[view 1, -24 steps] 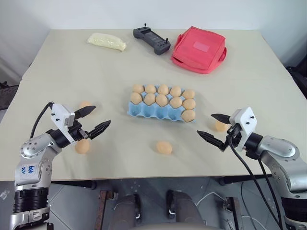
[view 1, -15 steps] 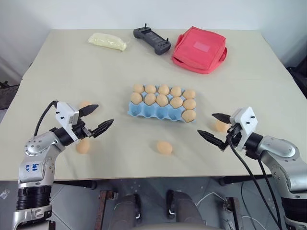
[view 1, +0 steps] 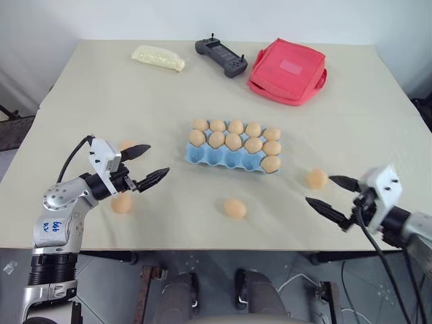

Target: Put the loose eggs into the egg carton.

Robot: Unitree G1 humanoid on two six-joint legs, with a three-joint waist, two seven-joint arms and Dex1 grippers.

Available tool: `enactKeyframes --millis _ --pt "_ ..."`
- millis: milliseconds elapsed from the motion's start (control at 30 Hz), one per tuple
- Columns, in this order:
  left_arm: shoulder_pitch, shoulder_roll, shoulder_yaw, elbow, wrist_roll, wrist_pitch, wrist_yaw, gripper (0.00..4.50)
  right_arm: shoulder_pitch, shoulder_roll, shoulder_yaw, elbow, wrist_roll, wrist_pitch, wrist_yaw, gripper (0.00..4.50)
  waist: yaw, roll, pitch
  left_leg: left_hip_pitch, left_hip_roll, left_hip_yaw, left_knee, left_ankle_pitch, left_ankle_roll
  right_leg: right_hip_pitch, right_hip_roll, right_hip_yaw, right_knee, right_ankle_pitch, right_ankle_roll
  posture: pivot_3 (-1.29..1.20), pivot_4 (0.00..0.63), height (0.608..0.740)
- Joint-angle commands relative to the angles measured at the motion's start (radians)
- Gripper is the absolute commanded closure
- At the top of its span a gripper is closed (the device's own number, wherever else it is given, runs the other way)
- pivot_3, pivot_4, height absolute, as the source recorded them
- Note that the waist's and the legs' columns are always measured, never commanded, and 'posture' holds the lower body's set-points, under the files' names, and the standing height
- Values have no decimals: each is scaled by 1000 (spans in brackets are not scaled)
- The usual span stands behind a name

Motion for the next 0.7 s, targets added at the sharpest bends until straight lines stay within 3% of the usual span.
enactKeyframes --millis 33,233,700 --pt "-18 13 3 3 -17 4 -27 36 68 -31 -104 -60 35 17 40 0 0 0 0 0 0 0 0 0 0 1 0 0 0 0 0 0 150 740" --pt "-21 8 -6 -6 -34 32 -60 36 23 -28 -97 -26 31 28 -11 0 -5 0 0 1 1 0 0 0 -1 1 0 0 0 2 -3 0 150 740" --pt "134 44 66 -186 -111 143 -56 36 -361 1 202 314 -69 34 -82 0 -5 0 0 0 1 0 0 3 0 -1 0 0 -1 3 -4 0 150 740"
